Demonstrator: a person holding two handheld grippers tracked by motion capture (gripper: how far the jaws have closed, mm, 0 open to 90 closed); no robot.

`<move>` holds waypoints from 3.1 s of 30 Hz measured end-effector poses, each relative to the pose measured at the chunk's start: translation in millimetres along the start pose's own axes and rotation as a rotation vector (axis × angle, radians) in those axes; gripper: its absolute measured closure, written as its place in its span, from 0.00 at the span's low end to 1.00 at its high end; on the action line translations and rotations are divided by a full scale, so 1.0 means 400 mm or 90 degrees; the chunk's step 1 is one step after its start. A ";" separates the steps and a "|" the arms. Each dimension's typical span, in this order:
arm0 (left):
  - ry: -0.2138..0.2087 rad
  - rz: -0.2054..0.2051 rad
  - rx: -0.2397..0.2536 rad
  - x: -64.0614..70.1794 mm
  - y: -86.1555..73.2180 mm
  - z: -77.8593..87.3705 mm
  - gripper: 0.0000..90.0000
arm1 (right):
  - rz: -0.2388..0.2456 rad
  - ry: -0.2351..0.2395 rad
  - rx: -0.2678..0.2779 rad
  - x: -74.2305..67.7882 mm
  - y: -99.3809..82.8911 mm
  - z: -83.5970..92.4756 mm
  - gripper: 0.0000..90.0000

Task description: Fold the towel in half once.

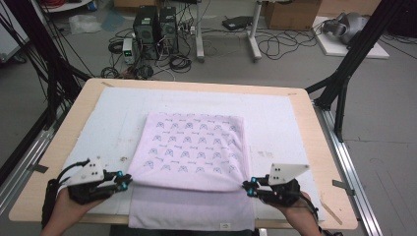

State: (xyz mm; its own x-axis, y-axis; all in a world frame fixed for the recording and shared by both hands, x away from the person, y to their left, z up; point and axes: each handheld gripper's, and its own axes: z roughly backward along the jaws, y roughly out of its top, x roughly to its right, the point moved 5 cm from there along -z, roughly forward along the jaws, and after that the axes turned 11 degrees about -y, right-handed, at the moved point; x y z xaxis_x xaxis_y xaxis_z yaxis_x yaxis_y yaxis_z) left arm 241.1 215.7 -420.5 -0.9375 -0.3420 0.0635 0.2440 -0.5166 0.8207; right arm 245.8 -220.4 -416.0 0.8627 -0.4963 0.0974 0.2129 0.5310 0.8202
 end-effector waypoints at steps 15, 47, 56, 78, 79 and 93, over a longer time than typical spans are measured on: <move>-0.046 0.029 -0.081 -0.023 -0.084 -0.108 0.83 | -0.027 0.048 -0.094 0.006 -0.084 -0.156 0.67; -0.041 0.008 -0.008 0.018 -0.027 -0.063 0.66 | -0.040 0.061 -0.027 0.025 -0.042 -0.083 0.66; 0.033 0.062 -0.002 -0.123 -0.006 -0.109 0.65 | -0.086 -0.030 -0.045 0.188 -0.026 -0.165 0.59; 0.158 0.304 0.016 -0.549 0.054 -0.264 0.51 | -0.202 -0.142 -0.120 0.513 0.018 -0.350 0.51; 0.160 0.302 0.014 -0.550 0.054 -0.263 0.56 | -0.216 -0.132 -0.122 0.513 0.013 -0.352 0.55; 0.154 0.275 0.024 -0.568 0.087 -0.249 0.95 | -0.199 -0.142 -0.106 0.534 0.034 -0.338 0.96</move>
State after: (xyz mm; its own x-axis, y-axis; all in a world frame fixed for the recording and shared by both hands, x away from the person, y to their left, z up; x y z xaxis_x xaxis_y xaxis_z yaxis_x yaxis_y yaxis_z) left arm 487.3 197.4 -462.8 -0.6667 -0.6936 0.2728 0.5844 -0.2593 0.7689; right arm 495.0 -226.5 -460.2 0.6285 -0.7778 -0.0070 0.5352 0.4259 0.7295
